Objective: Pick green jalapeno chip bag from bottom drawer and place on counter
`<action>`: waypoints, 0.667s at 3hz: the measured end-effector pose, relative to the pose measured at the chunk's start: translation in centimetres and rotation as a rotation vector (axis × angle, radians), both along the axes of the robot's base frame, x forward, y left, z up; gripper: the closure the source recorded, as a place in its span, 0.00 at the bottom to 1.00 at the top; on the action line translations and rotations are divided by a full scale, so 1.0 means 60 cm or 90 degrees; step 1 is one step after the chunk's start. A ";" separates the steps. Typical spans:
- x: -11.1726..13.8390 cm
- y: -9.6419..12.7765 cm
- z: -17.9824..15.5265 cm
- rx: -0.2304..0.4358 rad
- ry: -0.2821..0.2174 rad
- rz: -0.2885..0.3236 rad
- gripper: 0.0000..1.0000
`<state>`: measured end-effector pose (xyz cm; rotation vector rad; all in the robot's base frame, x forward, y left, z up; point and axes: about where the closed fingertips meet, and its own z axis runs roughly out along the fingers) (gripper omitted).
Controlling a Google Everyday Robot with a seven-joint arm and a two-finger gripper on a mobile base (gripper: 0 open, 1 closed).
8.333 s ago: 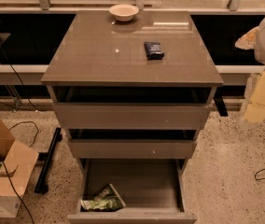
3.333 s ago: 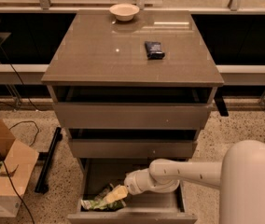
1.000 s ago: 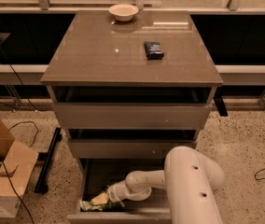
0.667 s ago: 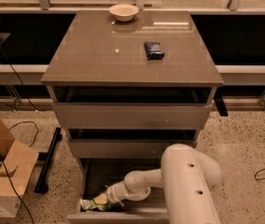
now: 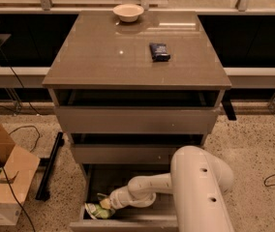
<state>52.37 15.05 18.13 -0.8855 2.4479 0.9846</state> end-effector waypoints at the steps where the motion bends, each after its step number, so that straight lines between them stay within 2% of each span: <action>1: -0.003 0.002 0.034 0.030 -0.029 0.005 1.00; 2: -0.008 -0.004 0.081 0.081 -0.062 0.001 1.00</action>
Offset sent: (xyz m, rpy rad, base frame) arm -0.0042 -0.0147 0.0877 0.2281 -0.1712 -0.0179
